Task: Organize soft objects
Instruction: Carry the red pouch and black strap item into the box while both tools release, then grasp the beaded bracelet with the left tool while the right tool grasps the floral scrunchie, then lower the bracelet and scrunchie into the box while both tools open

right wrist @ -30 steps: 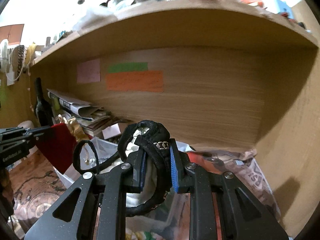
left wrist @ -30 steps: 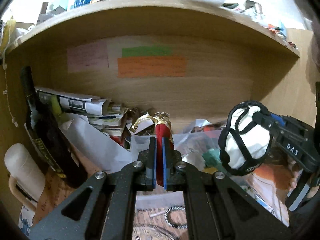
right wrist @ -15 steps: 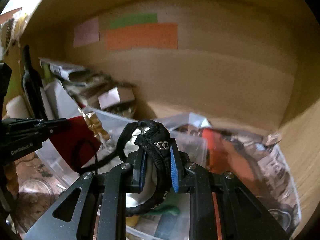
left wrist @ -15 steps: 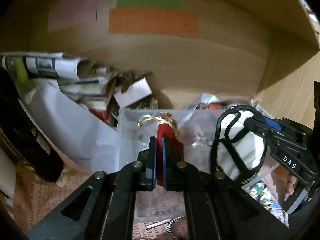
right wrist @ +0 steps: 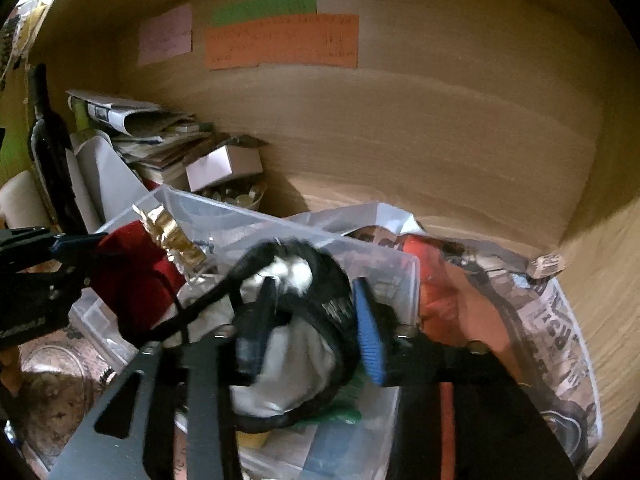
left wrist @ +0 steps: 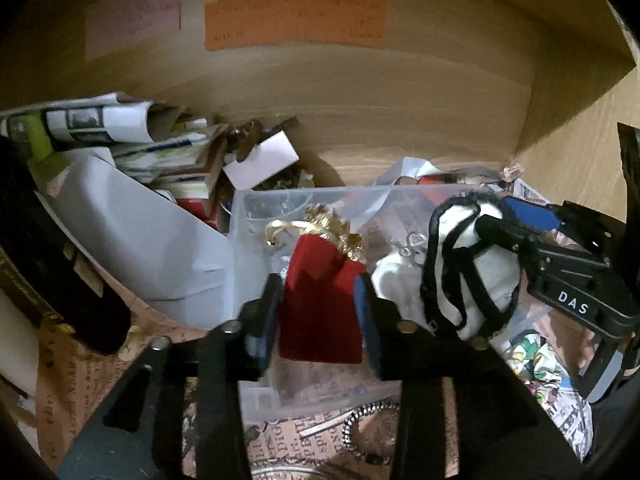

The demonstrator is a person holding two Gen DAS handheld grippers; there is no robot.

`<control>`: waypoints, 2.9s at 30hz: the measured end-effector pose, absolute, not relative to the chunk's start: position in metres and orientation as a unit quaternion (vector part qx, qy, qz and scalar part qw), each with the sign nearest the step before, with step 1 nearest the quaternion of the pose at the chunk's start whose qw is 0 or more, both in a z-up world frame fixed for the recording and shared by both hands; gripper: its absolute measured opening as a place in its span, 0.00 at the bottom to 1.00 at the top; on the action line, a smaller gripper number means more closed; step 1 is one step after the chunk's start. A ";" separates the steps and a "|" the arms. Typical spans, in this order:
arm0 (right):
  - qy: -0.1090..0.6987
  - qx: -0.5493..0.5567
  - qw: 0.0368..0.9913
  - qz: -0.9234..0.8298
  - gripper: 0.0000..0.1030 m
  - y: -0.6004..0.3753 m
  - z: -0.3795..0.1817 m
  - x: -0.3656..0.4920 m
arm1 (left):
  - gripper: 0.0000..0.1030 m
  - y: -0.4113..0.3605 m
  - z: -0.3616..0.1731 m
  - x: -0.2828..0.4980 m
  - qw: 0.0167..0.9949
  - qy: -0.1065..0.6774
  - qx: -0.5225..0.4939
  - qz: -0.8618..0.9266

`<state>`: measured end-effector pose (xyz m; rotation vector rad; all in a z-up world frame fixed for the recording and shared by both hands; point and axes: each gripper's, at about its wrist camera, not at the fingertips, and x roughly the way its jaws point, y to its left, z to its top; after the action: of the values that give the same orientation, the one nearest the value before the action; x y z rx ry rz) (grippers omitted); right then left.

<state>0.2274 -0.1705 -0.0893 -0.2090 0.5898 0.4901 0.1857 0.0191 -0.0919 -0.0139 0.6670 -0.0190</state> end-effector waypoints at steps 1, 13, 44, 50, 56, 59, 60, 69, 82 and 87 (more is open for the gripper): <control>0.282 -0.103 0.924 0.236 0.52 -0.171 -0.087 0.225 | 0.43 0.019 -0.089 0.183 0.947 0.322 -0.005 -0.007; 0.239 -0.102 0.934 0.244 0.82 -0.188 -0.057 0.180 | 0.74 0.017 -0.058 0.139 0.963 0.270 -0.003 0.004; 0.399 -0.099 0.871 0.269 0.81 -0.211 -0.148 0.156 | 0.93 -0.020 -0.166 0.147 0.896 0.441 0.013 -0.058; 0.409 -0.100 0.862 0.283 0.53 -0.208 -0.153 0.156 | 0.67 -0.018 -0.165 0.148 0.900 0.431 0.009 -0.070; 0.400 -0.099 0.865 0.286 0.36 -0.206 -0.151 0.146 | 0.48 -0.021 -0.162 0.136 0.902 0.423 0.011 -0.081; 0.392 -0.097 0.869 0.286 0.35 -0.207 -0.147 0.140 | 0.46 -0.019 -0.160 0.119 0.905 0.418 0.004 -0.083; 0.387 -0.097 0.871 0.286 0.35 -0.208 -0.144 0.138 | 0.45 -0.018 -0.157 0.113 0.907 0.414 0.004 -0.081; 0.327 -0.090 0.891 0.300 0.35 -0.210 -0.105 0.117 | 0.43 -0.017 -0.117 0.081 0.931 0.358 -0.002 -0.069; 0.244 -0.060 0.919 0.304 0.35 -0.190 -0.057 0.132 | 0.43 0.009 -0.063 0.110 0.959 0.281 -0.022 -0.038; 0.241 -0.051 0.927 0.283 0.35 -0.187 -0.057 0.152 | 0.43 0.010 -0.058 0.131 0.960 0.277 -0.027 -0.034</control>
<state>0.1523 -0.1868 -0.0572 -0.1051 0.4946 0.5792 0.1311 0.0101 -0.0579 -0.0548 0.5620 -0.0681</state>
